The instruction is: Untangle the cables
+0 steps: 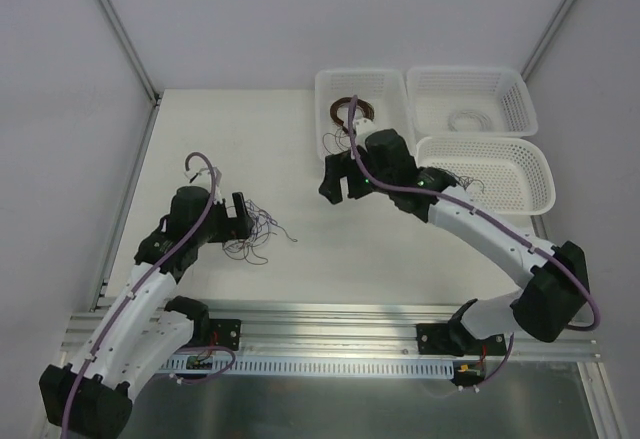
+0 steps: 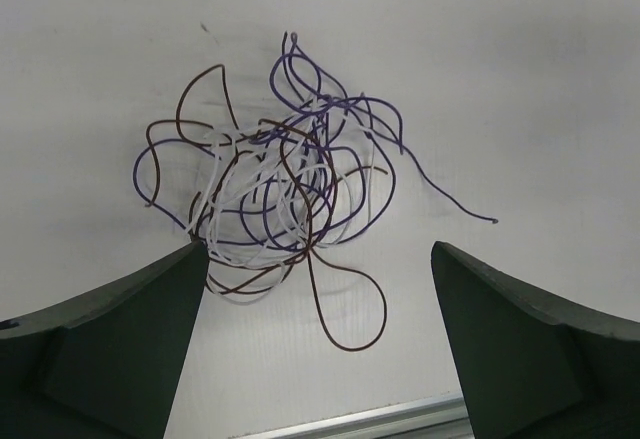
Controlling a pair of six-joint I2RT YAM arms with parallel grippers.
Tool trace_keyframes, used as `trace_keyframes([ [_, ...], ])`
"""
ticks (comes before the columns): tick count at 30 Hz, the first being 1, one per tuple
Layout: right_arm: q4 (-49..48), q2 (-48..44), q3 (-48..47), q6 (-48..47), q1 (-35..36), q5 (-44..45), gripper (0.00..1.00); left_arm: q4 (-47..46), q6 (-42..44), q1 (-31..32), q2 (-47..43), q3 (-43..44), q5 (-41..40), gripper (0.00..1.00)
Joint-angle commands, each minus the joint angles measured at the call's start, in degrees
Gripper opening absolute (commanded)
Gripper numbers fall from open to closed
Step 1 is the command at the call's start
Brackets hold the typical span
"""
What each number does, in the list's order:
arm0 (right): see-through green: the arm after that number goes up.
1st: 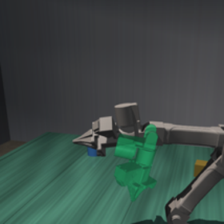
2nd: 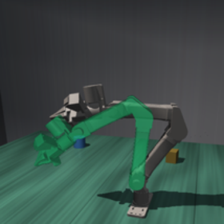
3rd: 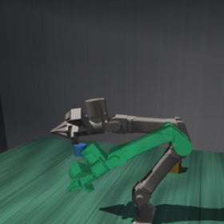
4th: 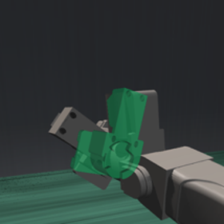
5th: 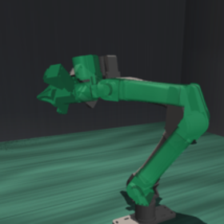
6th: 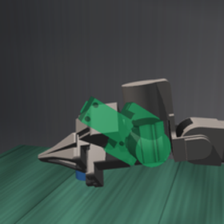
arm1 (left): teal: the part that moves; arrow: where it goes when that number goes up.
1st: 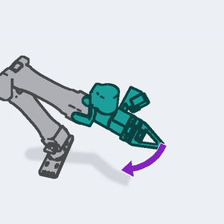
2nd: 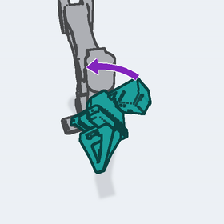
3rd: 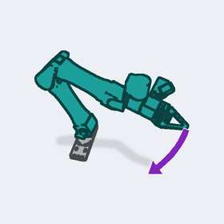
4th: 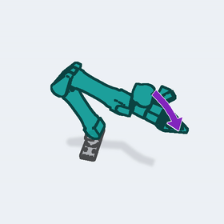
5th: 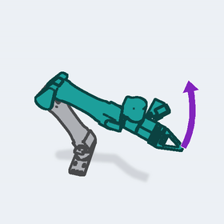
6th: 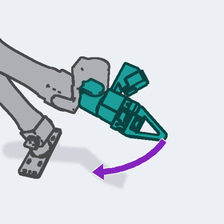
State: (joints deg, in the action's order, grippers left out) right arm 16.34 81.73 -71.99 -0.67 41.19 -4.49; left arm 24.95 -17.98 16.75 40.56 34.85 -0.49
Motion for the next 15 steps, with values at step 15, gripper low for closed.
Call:
trace_keyframes([
  [15,-12.8,-20.9,29.7,12.3,13.9,7.8,0.88,-7.3,-22.3,0.6,31.0,4.0,6.5,0.57],
])
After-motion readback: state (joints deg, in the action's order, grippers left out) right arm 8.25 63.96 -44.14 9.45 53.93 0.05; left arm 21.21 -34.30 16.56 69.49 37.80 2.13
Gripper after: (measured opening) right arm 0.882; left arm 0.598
